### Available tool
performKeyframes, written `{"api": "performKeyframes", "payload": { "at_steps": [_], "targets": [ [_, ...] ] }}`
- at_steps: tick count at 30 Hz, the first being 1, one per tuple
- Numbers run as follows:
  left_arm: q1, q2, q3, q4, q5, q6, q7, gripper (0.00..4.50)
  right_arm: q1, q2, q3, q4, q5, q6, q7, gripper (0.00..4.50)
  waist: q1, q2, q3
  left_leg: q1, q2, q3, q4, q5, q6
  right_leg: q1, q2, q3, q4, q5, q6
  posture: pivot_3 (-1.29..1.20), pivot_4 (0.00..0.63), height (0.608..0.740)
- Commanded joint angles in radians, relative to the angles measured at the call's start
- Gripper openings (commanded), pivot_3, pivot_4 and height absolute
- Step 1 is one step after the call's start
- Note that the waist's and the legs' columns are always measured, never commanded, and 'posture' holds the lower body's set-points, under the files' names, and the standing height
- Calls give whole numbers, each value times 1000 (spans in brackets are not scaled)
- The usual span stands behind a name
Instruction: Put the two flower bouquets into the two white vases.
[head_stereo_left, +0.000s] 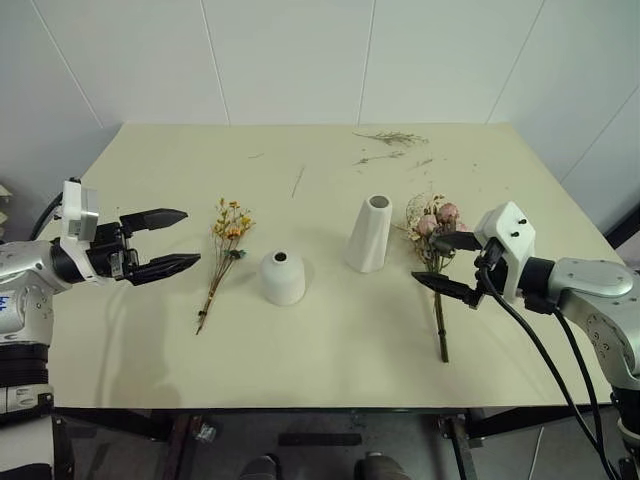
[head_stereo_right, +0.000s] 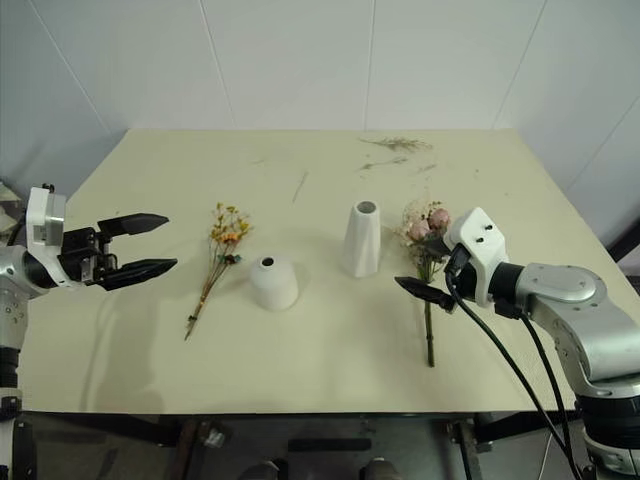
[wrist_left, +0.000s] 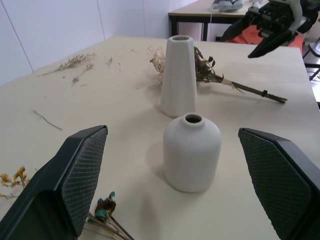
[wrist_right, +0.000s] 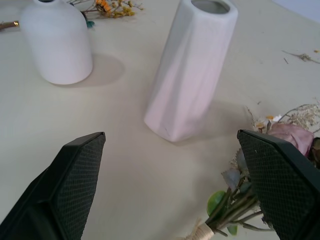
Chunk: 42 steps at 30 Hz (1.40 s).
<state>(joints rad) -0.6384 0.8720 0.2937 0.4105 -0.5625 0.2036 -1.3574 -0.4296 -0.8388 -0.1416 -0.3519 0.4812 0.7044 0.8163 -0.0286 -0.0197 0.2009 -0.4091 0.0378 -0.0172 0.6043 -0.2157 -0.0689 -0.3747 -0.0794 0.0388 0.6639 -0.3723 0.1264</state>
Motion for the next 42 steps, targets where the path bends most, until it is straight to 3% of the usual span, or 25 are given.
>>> {"api": "performKeyframes", "payload": {
  "at_steps": [1, 13, 21, 30, 41, 42],
  "targets": [
    [-36, -5, -2, 23, 12, -35, -18, 4500, 11, -3, -46, -37, 13, -7, -19, 4465, 0, 0, 0, 0, 0, 0, 0, 0, 0, 0, 0, 0, 0, 0, 0, 0, 150, 740],
    [-86, -57, -26, 84, 11, -55, -78, 4500, 74, -21, -94, -123, 55, 114, -97, 4465, -1, 0, 0, 0, 0, 1, 2, -1, 2, 0, 0, 1, 0, 1, 1, 0, 150, 740],
    [-63, -58, 5, 65, -19, -41, -116, 4500, 2, -25, -26, -85, 51, 482, -256, 4465, -2, 0, 0, 0, 0, 1, 3, -1, 2, 0, 0, 2, 0, 1, 0, 0, 150, 740],
    [-70, -50, 18, 55, -50, -7, -149, 4500, -102, 102, 47, -37, 29, 657, -391, 4465, -1, 0, 0, -1, 1, 1, 2, -1, 3, 0, 1, 2, 0, 1, 0, 0, 150, 740],
    [-18, -45, 41, -7, -55, 4, -126, 4500, -167, 210, 78, 117, -84, 637, -504, 4465, -6, 0, 0, -2, 0, 1, 2, -2, 3, -1, 1, 2, -1, 1, 0, 0, 150, 740],
    [-13, -44, 43, -14, -56, 7, -124, 4500, -173, 218, 74, 129, -93, 631, -511, 4065, -6, 0, 0, -2, 0, 1, 2, -2, 3, -1, 1, 2, -1, 1, 0, 0, 150, 740]
  ]
}}
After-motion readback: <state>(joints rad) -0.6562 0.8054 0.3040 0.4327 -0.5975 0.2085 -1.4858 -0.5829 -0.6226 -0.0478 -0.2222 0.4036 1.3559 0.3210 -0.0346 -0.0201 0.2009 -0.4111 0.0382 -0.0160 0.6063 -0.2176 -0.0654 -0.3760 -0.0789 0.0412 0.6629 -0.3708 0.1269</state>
